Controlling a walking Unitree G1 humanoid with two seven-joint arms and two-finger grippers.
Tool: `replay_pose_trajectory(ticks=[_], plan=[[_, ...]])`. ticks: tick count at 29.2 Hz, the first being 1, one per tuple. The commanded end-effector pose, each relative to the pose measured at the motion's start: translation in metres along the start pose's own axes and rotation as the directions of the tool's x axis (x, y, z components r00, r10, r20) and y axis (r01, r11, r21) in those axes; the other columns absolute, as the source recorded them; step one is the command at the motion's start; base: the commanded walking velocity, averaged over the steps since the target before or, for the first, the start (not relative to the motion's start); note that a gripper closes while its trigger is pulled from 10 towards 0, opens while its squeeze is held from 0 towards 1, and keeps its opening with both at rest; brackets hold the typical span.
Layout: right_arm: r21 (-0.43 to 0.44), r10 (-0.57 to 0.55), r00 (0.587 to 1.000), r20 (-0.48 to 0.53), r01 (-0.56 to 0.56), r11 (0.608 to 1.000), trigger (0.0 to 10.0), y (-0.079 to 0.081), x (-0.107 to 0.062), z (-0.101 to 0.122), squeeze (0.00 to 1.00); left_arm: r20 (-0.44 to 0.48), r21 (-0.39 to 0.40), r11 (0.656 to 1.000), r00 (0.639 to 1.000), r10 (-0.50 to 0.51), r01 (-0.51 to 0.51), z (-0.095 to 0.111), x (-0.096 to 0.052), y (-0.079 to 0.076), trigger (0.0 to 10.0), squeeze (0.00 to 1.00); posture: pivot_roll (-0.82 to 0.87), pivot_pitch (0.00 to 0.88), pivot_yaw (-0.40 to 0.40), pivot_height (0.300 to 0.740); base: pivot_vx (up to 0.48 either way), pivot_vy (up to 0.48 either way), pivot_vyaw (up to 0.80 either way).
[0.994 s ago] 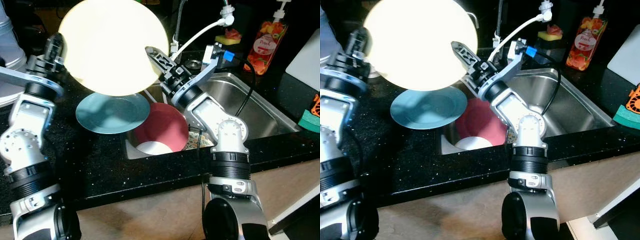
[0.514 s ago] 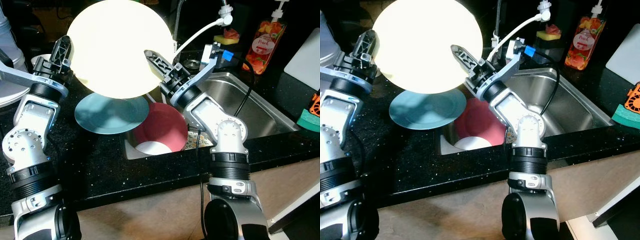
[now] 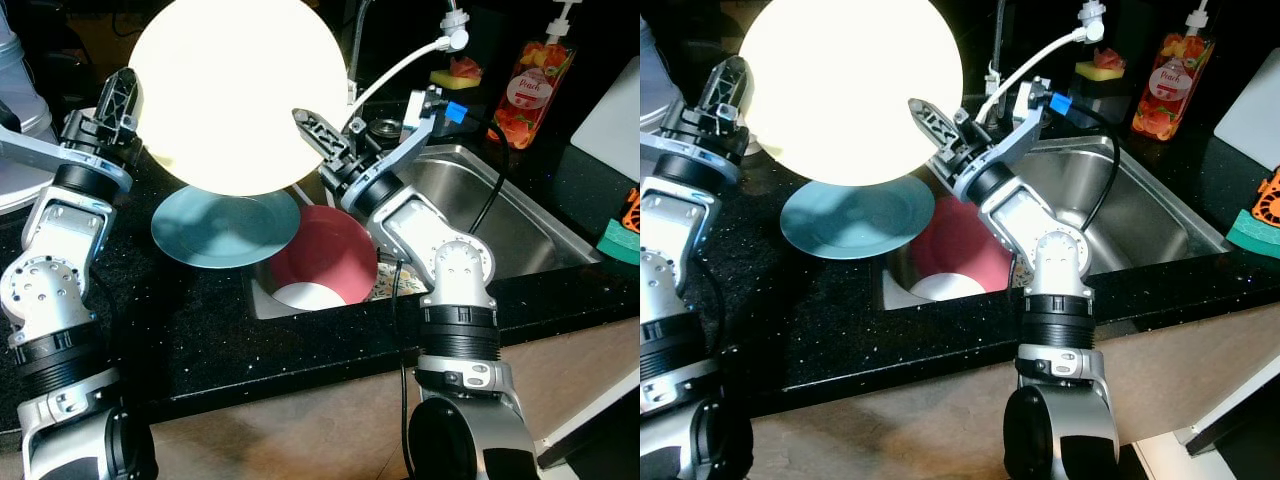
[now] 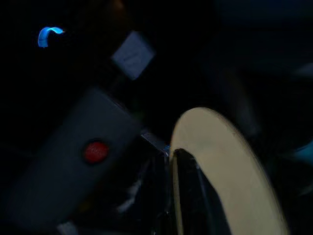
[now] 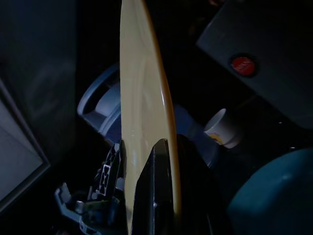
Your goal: Kitchen organization
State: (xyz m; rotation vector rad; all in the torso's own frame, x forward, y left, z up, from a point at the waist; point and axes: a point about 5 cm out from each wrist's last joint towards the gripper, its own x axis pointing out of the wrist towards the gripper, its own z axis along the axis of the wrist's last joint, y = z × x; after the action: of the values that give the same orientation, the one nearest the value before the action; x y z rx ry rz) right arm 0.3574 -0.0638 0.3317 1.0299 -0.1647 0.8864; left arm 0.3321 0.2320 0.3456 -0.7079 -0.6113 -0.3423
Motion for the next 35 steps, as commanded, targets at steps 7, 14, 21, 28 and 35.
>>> replay_pose_trajectory(ticks=[7,14,21,28,35], plan=[[-0.029,-0.130,0.973,0.189,0.138,0.990,0.0,-0.021,-0.012,0.037,0.00,0.056,0.390,0.905,0.986,0.158,-0.167,0.015,-0.006,0.024,10.0,1.00,0.03,0.108,0.014,0.740,0.000,0.000,0.00],[-0.089,-0.176,0.947,0.269,0.207,0.974,0.0,-0.028,-0.017,0.053,0.00,-0.166,0.522,0.853,0.980,0.110,-0.007,-0.015,-0.010,0.024,10.0,0.00,0.04,0.103,0.011,0.740,0.000,0.000,0.00],[-0.159,-0.179,0.945,0.275,0.228,0.960,0.0,-0.027,-0.016,0.051,0.00,-0.530,0.533,0.800,0.845,0.064,0.274,-0.077,-0.032,0.023,10.0,0.00,0.03,0.099,0.016,0.740,0.000,0.000,0.00],[-0.166,-0.156,0.954,0.255,0.202,0.965,0.0,-0.024,-0.013,0.043,0.00,-0.569,0.537,0.804,0.813,0.124,0.254,-0.096,-0.033,0.039,10.0,0.00,0.03,0.105,0.018,0.740,0.000,0.000,0.00],[-0.173,-0.146,0.957,0.251,0.192,0.966,0.0,-0.022,-0.012,0.043,0.00,-0.590,0.659,0.742,0.696,0.409,0.123,-0.095,-0.035,0.074,10.0,0.00,0.03,0.112,0.020,0.740,0.000,0.000,0.00]])
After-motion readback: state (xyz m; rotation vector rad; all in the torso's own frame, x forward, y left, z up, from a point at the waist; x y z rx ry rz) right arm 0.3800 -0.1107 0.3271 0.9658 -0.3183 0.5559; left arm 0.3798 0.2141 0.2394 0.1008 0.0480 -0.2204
